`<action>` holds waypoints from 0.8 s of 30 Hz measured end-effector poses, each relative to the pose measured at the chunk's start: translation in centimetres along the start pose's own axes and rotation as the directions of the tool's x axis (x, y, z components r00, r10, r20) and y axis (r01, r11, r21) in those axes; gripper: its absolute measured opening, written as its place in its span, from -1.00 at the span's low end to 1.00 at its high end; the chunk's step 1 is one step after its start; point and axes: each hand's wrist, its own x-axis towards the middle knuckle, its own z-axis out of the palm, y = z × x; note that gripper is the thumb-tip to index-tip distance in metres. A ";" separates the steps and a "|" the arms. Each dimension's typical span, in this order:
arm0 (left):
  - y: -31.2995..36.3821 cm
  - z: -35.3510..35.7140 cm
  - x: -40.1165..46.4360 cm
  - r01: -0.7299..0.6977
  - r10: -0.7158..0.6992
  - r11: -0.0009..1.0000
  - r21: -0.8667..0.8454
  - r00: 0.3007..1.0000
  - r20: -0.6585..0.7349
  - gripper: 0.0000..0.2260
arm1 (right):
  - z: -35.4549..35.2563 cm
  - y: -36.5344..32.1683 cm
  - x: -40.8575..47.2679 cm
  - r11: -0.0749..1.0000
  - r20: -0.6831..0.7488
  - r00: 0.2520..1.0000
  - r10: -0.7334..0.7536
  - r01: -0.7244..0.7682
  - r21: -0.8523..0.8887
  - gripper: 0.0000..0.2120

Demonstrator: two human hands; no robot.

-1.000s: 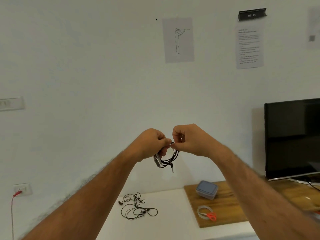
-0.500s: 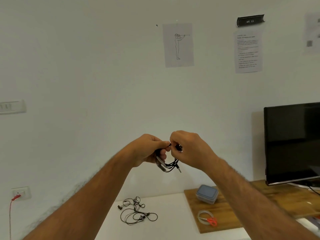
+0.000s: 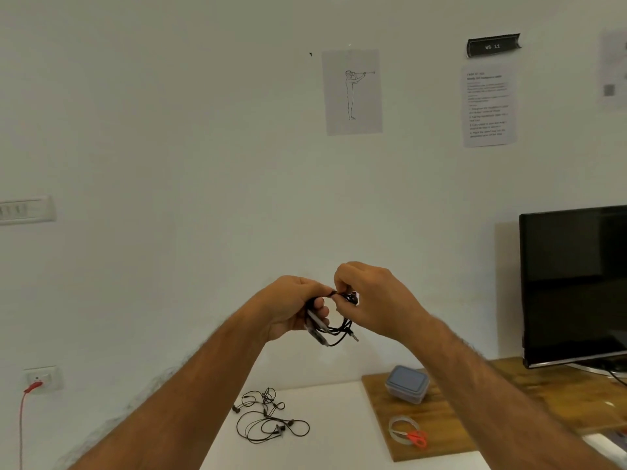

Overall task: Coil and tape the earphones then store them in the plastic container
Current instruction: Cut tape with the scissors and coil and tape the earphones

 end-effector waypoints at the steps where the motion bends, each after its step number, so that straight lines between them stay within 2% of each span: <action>1: -0.2 0.0 0.1 -0.014 0.014 1.000 0.006 1.000 -0.013 -0.88 | 0.0 0.1 -0.1 1.000 0.008 1.000 0.010 -0.010 0.005 -0.82; 12: -1.1 0.7 -0.1 -0.097 0.109 0.986 0.136 0.991 -0.083 -0.84 | 0.1 0.3 -0.6 0.979 0.114 0.978 0.173 -0.184 0.091 -0.81; 24: -1.7 0.0 -0.4 -0.239 0.263 0.909 0.341 0.964 -0.027 -0.89 | -0.6 0.2 -0.3 0.904 0.226 0.927 0.299 -0.351 0.244 -0.81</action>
